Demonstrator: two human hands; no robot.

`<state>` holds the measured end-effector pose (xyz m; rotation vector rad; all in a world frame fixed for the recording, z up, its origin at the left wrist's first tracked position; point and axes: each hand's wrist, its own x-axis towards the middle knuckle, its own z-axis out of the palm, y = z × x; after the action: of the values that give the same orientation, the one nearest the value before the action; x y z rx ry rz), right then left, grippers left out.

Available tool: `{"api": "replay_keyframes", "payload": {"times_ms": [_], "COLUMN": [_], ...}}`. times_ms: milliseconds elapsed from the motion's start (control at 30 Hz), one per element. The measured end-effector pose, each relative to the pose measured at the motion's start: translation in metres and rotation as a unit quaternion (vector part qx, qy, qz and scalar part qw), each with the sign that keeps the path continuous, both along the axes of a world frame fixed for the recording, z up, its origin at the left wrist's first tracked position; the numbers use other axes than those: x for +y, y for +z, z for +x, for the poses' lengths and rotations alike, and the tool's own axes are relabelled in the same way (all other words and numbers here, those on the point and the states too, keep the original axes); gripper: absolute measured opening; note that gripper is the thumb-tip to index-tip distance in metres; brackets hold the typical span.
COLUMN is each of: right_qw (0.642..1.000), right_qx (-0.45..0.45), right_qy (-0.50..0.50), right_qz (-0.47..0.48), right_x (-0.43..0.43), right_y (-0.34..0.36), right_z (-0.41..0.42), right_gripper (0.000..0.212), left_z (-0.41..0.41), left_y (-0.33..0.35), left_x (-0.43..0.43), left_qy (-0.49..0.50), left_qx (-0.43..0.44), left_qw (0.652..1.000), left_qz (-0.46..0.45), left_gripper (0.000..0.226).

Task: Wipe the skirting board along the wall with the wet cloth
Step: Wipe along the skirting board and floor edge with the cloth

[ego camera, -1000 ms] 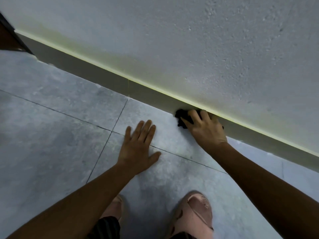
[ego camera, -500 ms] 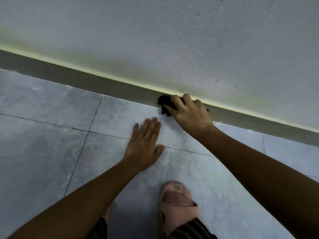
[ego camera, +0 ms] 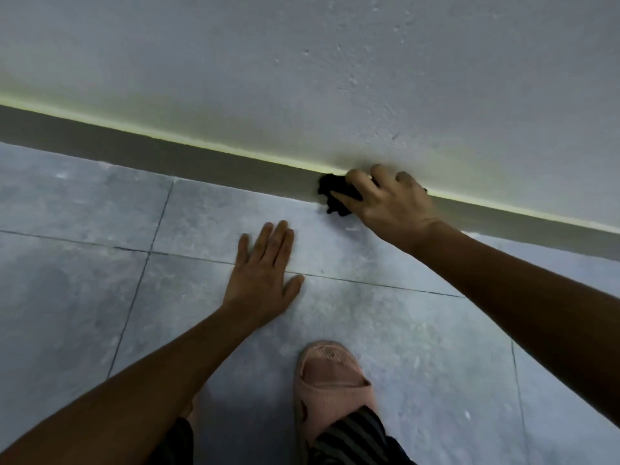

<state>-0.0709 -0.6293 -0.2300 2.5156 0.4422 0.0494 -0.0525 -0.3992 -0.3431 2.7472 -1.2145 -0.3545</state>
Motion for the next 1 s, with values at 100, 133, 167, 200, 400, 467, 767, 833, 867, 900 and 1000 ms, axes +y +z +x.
{"api": "replay_keyframes", "payload": {"times_ms": [100, 133, 167, 200, 400, 467, 767, 833, 867, 900, 1000], "right_qw": [0.999, 0.997, 0.996, 0.993, 0.989, 0.992, 0.998, 0.999, 0.999, 0.998, 0.976], "right_qx": [0.028, 0.039, 0.043, 0.065, 0.080, 0.061, -0.033, 0.000, 0.013, 0.008, -0.053], "right_qy": [-0.012, -0.022, -0.031, -0.049, -0.091, -0.083, -0.041, -0.038, -0.044, -0.057, -0.169], "right_qz": [-0.036, -0.060, -0.077, -0.087, -0.081, -0.069, 0.044, 0.023, 0.015, 0.011, 0.128], "right_x": [0.015, 0.019, 0.021, 0.020, -0.022, -0.036, 0.001, -0.001, -0.004, -0.008, -0.011], "right_y": [-0.011, -0.012, -0.015, -0.018, -0.022, -0.022, -0.023, -0.033, -0.036, -0.037, -0.033], "right_z": [0.009, 0.009, 0.007, 0.005, -0.030, -0.038, -0.008, -0.010, -0.013, -0.017, -0.038], "right_gripper": [0.050, 0.049, 0.049, 0.047, 0.039, 0.040, 0.055, 0.050, 0.047, 0.048, 0.059], "left_z": [0.002, 0.002, 0.002, 0.002, 0.002, 0.001, -0.002, -0.004, -0.003, -0.003, -0.002], "left_y": [0.002, 0.003, 0.004, 0.003, 0.007, 0.007, 0.007, 0.005, 0.004, 0.002, 0.000], "left_x": [0.000, -0.001, -0.002, -0.002, -0.003, -0.005, -0.007, -0.005, -0.005, -0.005, -0.005], "left_qy": [0.002, 0.002, 0.002, 0.003, 0.010, 0.012, 0.015, 0.014, 0.015, 0.017, 0.013], "left_qx": [0.005, 0.007, 0.007, 0.010, 0.018, 0.020, 0.015, 0.007, 0.000, -0.007, -0.009], "left_qw": [1.000, 0.999, 0.999, 0.999, 0.998, 0.998, 0.998, 0.998, 0.999, 0.999, 0.999], "left_qz": [0.027, 0.033, 0.034, 0.033, 0.053, 0.055, 0.064, 0.055, 0.047, 0.038, 0.028], "left_gripper": [0.079, 0.080, 0.081, 0.081, 0.079, 0.079, 0.070, 0.073, 0.074, 0.074, 0.073]}}
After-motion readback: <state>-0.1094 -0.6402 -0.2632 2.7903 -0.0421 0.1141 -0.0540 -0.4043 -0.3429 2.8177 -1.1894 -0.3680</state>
